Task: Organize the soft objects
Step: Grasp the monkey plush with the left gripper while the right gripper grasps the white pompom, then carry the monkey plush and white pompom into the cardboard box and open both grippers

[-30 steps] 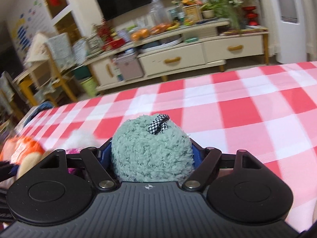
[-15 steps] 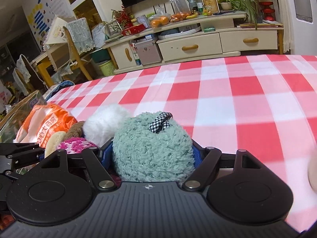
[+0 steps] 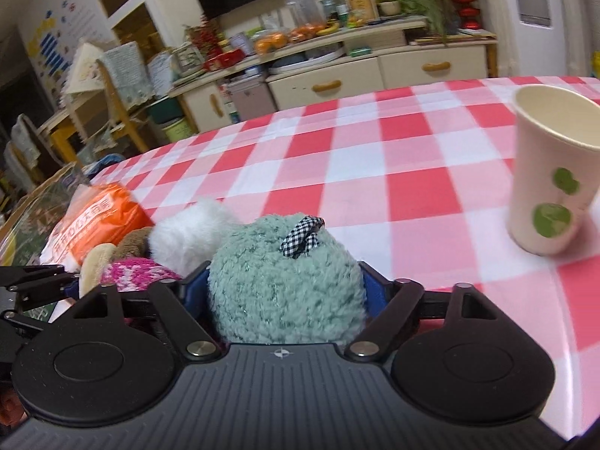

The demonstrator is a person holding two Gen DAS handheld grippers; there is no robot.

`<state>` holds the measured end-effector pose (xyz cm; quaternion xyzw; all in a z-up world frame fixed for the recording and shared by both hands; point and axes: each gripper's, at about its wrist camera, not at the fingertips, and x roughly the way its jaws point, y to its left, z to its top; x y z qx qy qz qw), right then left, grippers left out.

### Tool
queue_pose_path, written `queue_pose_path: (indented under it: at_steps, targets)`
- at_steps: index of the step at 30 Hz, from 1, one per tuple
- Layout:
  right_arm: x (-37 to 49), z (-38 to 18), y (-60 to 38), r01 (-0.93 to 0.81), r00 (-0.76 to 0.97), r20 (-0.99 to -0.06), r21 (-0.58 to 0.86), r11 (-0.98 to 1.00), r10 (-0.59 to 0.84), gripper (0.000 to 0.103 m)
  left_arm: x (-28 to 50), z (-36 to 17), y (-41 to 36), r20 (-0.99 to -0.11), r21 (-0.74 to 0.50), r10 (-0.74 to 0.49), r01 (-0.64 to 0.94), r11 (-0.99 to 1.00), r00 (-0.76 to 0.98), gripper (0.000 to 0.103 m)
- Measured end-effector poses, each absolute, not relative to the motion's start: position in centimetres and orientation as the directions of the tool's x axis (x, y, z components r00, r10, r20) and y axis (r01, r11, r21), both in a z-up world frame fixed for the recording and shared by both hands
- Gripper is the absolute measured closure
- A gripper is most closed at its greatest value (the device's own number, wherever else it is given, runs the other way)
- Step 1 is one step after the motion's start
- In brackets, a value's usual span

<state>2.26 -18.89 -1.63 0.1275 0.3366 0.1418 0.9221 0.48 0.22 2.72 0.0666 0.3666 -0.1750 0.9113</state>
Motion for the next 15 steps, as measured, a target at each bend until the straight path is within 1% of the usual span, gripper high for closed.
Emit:
queue_pose_path:
  at_steps: [1,4,6,12,15]
  targets:
    - [2.2,-1.6,-19.1,-0.168,0.737,-0.583,0.332,0.928,0.342,0.001,0.6,2.7,0.1,-0.688,0.001,-0.264,0.364,0.931,0.676,0.035]
    - [2.2,-1.3,-19.3,-0.141,0.756,-0.574,0.328,0.934,0.316,0.001,1.0,2.7,-0.2,-0.675,0.020,-0.248,0.353,0.935,0.695,0.032]
    - [2.1,-0.8,-19.4,-0.130,0.781,-0.547,0.329,0.936,0.300,0.000,1.5,2.6,-0.2,-0.665,0.024,-0.239,0.339,0.940,0.708,0.028]
    - [2.6,1.0,-18.8,-0.152,0.840,-0.455,0.325,0.934,0.295,0.000,2.4,1.8,-0.3,-0.661,0.041,-0.218,0.325,0.945,0.718,0.028]
    - [3.8,1.3,-17.5,-0.210,0.831,-0.444,0.307,0.928,0.335,0.000,2.2,1.8,-0.5,-0.661,0.058,-0.214,0.334,0.941,0.719,0.029]
